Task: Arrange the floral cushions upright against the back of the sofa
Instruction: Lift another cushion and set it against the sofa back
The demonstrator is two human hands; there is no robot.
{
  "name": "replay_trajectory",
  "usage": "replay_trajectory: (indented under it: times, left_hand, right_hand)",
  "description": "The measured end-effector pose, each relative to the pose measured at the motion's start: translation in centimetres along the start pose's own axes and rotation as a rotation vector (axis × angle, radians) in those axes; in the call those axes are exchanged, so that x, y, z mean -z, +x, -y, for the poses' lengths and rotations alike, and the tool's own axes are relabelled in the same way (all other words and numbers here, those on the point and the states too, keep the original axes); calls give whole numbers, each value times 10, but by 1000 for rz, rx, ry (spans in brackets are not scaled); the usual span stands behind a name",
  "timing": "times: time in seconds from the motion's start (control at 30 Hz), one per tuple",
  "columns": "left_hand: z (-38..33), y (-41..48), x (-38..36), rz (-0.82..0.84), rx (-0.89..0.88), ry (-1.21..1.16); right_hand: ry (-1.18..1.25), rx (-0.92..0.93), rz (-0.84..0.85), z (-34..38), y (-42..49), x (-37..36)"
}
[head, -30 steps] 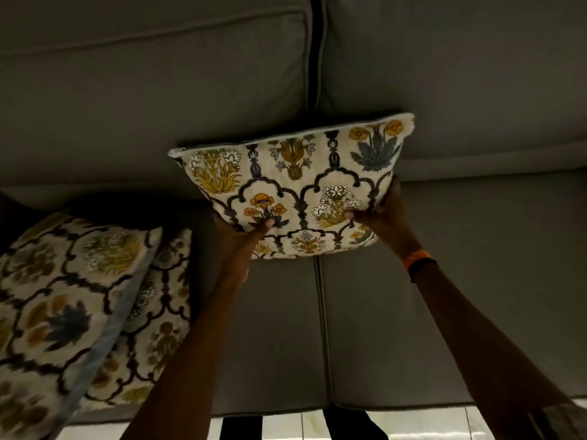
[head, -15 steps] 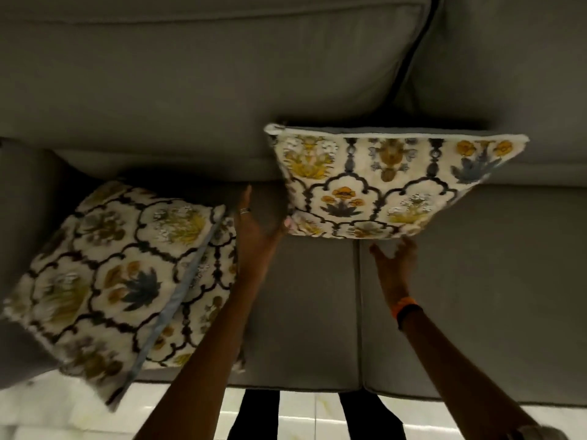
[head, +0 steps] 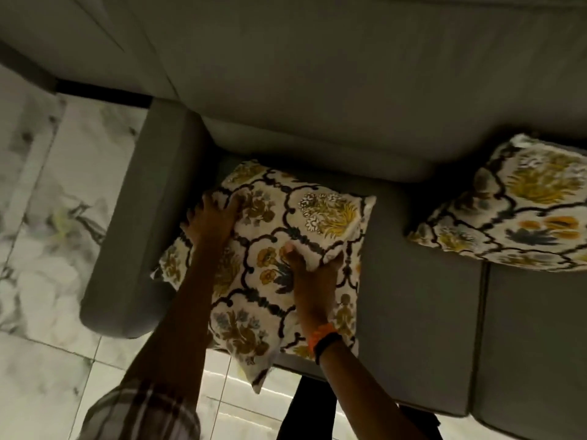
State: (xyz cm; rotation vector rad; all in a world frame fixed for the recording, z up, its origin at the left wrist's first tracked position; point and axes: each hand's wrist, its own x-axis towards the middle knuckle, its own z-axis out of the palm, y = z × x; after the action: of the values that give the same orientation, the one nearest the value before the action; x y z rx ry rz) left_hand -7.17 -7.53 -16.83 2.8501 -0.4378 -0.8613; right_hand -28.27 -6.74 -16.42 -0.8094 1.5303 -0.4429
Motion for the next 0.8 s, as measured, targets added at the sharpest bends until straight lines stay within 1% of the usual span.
replay_trajectory:
  times: [0.1,0.2,0.27,0.33,0.37,0.4,0.47,0.5,0.53,0.6,0.67,0.73,0.8]
  left_hand:
    - [14,20,8,125,109,-14]
    - [15,25,17,195,131,-96]
    - [15,18,23,265,160,-240]
    - [11,-2,28,350,147,-440]
    - [4,-17,30,386,94,-560]
    - [-3,-32,33,381,12,-661]
    - [-25,-69,34,254,-132,-766]
    - [-35,-88,32,178,-181,-812]
    - [-48,-113,30,115,-227,-861]
    - [-73,-160,24,4,-316,-956]
    - [-109,-213,10,-76,-420,-1017]
    - [-150,-263,-7,-137,-546,-1063]
    - [-205,-315,-33,-174,-676,-1031]
  right_hand:
    - [1,-48,15,-12,30,13]
    - [64,-98,91,-8,59,44]
    - [78,-165,204,4,70,69]
    - [97,-233,315,24,71,89]
    - [124,-220,361,33,69,98]
    - [155,-190,392,43,65,106]
    - [209,-118,410,64,57,132]
    - [195,-58,389,73,54,148]
    - [183,16,360,84,50,168]
    - [252,193,301,102,47,214]
    - [302,338,240,118,50,274]
    - [322,401,213,122,57,336]
    - [292,474,180,119,71,408]
